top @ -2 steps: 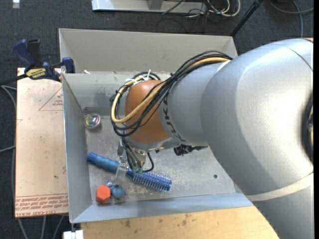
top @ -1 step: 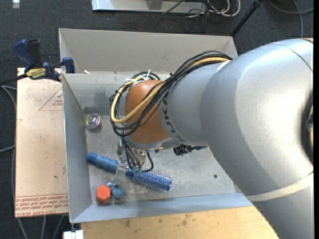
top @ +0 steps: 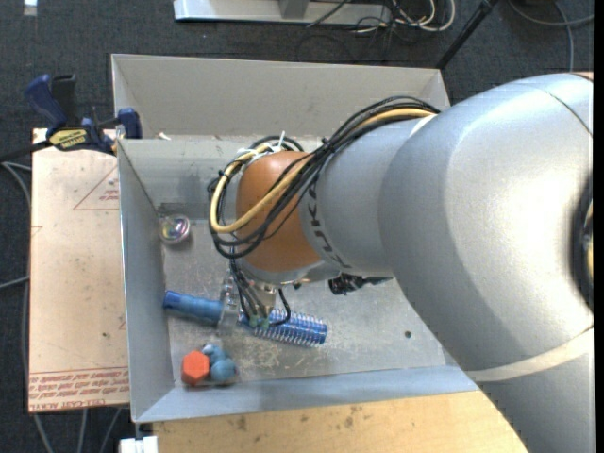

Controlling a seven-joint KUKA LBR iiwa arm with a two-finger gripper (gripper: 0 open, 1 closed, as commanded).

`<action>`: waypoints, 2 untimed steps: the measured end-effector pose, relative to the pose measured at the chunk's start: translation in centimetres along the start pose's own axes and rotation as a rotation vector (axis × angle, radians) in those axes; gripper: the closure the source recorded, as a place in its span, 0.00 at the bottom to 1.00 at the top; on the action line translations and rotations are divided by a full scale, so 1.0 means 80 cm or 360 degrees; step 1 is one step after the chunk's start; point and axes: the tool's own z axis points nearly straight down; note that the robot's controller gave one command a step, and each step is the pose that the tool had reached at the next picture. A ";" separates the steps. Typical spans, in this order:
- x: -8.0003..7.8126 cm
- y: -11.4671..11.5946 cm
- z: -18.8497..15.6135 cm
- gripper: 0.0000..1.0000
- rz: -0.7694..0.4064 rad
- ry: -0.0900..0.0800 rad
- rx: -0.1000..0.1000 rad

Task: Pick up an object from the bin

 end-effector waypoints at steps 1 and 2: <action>0.000 0.001 -0.043 1.00 -0.0003 -0.0005 -0.0002; -0.001 0.003 -0.109 1.00 -0.0007 -0.0009 -0.0004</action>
Offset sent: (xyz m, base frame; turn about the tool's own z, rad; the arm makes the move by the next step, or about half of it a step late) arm 0.0000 0.0001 0.0338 0.0000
